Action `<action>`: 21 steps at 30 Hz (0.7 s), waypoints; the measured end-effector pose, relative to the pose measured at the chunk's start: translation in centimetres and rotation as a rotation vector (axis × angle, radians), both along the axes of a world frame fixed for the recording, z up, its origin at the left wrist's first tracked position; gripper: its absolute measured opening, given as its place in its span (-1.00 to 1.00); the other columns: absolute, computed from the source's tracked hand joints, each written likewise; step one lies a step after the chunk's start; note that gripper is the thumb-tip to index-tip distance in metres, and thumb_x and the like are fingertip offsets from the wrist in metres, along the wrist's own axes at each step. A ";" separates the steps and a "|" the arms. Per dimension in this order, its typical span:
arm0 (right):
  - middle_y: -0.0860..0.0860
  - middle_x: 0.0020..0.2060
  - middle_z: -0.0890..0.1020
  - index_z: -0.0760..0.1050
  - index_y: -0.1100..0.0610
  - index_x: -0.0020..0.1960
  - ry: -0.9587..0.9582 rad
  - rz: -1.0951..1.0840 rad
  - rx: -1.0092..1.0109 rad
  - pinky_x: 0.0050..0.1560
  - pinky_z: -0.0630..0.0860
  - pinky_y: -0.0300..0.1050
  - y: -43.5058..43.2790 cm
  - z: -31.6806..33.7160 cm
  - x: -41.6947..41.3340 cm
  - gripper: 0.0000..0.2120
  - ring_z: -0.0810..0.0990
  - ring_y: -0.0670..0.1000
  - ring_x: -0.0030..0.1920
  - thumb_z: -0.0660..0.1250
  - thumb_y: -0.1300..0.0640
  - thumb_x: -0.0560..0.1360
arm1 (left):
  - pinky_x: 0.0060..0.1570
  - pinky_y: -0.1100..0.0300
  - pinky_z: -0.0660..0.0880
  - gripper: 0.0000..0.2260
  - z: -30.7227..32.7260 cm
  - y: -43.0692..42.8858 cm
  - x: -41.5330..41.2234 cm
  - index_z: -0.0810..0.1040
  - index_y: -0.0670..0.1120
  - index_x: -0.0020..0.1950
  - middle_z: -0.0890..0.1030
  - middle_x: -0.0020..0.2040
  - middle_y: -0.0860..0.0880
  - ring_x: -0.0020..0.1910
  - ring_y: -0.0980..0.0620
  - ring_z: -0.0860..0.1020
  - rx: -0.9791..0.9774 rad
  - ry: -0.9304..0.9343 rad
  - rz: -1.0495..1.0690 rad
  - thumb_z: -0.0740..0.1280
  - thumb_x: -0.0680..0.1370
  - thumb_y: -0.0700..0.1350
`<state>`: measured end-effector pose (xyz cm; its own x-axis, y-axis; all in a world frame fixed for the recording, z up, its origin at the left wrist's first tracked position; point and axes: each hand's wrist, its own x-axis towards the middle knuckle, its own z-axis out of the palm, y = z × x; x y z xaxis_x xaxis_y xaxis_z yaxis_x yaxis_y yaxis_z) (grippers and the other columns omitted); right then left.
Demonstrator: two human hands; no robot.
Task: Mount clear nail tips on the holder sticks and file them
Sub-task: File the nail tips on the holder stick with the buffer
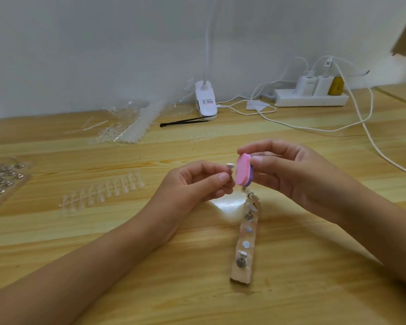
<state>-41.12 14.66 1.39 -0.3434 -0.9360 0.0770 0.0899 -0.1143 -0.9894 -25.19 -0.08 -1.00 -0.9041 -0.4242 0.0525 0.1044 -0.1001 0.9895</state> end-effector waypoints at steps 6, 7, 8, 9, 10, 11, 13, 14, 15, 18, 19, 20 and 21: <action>0.09 0.01 0.70 0.65 0.03 0.09 0.175 -0.010 0.037 0.08 0.58 -0.20 -0.1 -0.2 0.8 -0.76 0.68 0.07 0.08 0.44 0.04 0.44 | -0.07 0.31 0.56 -0.82 0.3 0.2 -0.1 0.71 0.00 -0.12 0.72 -0.08 -0.06 -0.08 0.10 0.67 0.015 -0.007 -0.014 0.43 0.43 0.08; 0.08 0.00 0.70 0.65 0.04 0.09 0.177 -0.019 0.030 0.07 0.58 -0.20 -0.1 -0.3 0.9 -0.76 0.69 0.07 0.07 0.44 0.04 0.44 | -0.06 0.31 0.56 -0.84 0.3 0.2 -0.2 0.70 0.01 -0.13 0.72 -0.08 -0.06 -0.08 0.10 0.67 0.014 -0.007 -0.014 0.43 0.43 0.06; 0.07 -0.01 0.70 0.65 0.04 0.09 0.174 -0.041 0.019 0.06 0.58 -0.21 -0.1 -0.3 1.0 -0.76 0.69 0.06 0.06 0.45 0.04 0.43 | -0.04 0.30 0.56 -0.86 0.3 0.2 -0.2 0.70 0.00 -0.11 0.72 -0.07 -0.06 -0.07 0.10 0.67 0.012 -0.009 -0.014 0.44 0.43 0.04; 0.06 -0.02 0.71 0.66 0.04 0.08 0.169 -0.071 0.009 0.06 0.58 -0.21 -0.1 -0.3 1.0 -0.75 0.70 0.05 0.05 0.46 0.03 0.42 | -0.02 0.29 0.56 -0.87 0.2 0.1 -0.2 0.69 -0.01 -0.08 0.72 -0.05 -0.07 -0.05 0.08 0.67 0.011 -0.011 -0.015 0.47 0.45 0.02; 0.06 -0.02 0.71 0.66 0.04 0.08 0.169 -0.096 0.004 0.06 0.59 -0.21 -0.2 -0.3 1.1 -0.75 0.70 0.04 0.04 0.47 0.03 0.41 | 0.01 0.28 0.57 -0.87 0.2 0.1 -0.2 0.69 -0.01 -0.05 0.72 -0.02 -0.07 -0.03 0.07 0.67 0.012 -0.016 -0.014 0.48 0.45 -0.01; 0.07 -0.02 0.71 0.66 0.05 0.08 0.174 -0.105 0.005 0.07 0.59 -0.20 -0.2 -0.3 1.2 -0.75 0.70 0.04 0.04 0.48 0.04 0.41 | 0.02 0.26 0.57 -0.89 0.2 0.0 -0.2 0.69 0.01 -0.05 0.72 -0.01 -0.07 -0.01 0.05 0.66 0.017 -0.019 -0.014 0.47 0.45 -0.04; 0.09 -0.03 0.72 0.65 0.09 0.08 0.200 -0.092 0.016 0.06 0.59 -0.21 -0.1 -0.2 1.5 -0.74 0.71 0.05 0.02 0.46 0.08 0.41 | 0.02 0.26 0.57 -0.93 0.2 0.0 -0.2 0.69 0.04 -0.09 0.71 -0.03 -0.07 -0.01 0.05 0.66 0.027 -0.013 -0.011 0.43 0.45 -0.07; 0.09 -0.05 0.72 0.64 0.11 0.08 0.217 -0.095 0.016 0.05 0.59 -0.23 -0.1 -0.1 1.6 -0.74 0.71 0.04 0.01 0.45 0.11 0.41 | 0.01 0.27 0.56 -0.94 0.2 0.0 -0.2 0.69 0.05 -0.13 0.70 -0.05 -0.06 -0.02 0.05 0.67 0.028 -0.010 -0.008 0.42 0.45 -0.08; 0.08 -0.06 0.72 0.63 0.12 0.09 0.230 -0.115 0.010 0.04 0.58 -0.24 0.0 0.0 1.6 -0.74 0.71 0.03 0.01 0.45 0.12 0.40 | 0.00 0.27 0.56 -0.94 0.3 0.0 -0.2 0.68 0.06 -0.17 0.70 -0.07 -0.05 -0.04 0.05 0.67 0.026 -0.011 -0.002 0.42 0.44 -0.07; 0.06 -0.07 0.72 0.60 0.11 0.08 0.241 -0.172 -0.009 0.04 0.59 -0.22 0.0 0.3 1.7 -0.73 0.70 0.01 0.00 0.45 0.13 0.38 | -0.03 0.29 0.56 -0.97 0.3 0.0 -0.2 0.66 0.08 -0.24 0.71 -0.09 -0.05 -0.05 0.03 0.68 0.042 -0.008 0.012 0.45 0.39 -0.05; 0.06 -0.07 0.71 0.59 0.12 0.06 0.243 -0.157 -0.005 0.03 0.59 -0.21 0.0 0.3 1.9 -0.73 0.70 0.01 -0.01 0.45 0.13 0.37 | -0.05 0.30 0.56 -0.97 0.4 0.0 -0.1 0.66 0.08 -0.26 0.71 -0.08 -0.05 -0.05 0.03 0.68 0.052 -0.002 0.012 0.45 0.39 -0.05; 0.06 -0.08 0.71 0.59 0.13 0.05 0.250 -0.137 0.000 0.03 0.60 -0.20 -0.1 0.3 2.1 -0.73 0.70 0.01 -0.02 0.46 0.13 0.36 | -0.05 0.30 0.56 -0.95 0.4 0.0 -0.2 0.65 0.07 -0.26 0.71 -0.06 -0.07 -0.05 0.03 0.68 0.063 0.007 0.011 0.44 0.40 -0.06; 0.06 -0.09 0.71 0.59 0.14 0.04 0.256 -0.129 -0.001 0.04 0.60 -0.19 -0.1 0.3 2.3 -0.73 0.70 0.01 -0.02 0.46 0.13 0.35 | -0.06 0.30 0.56 -0.93 0.4 0.0 -0.1 0.65 0.07 -0.26 0.71 -0.05 -0.08 -0.05 0.02 0.67 0.073 0.012 0.011 0.43 0.41 -0.08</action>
<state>-38.79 14.57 1.70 -0.4287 -0.8857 0.1780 -0.1786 -0.1100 -0.9777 -25.32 -0.09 -0.60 -0.8990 -0.4368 0.0319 0.1179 -0.1713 0.9782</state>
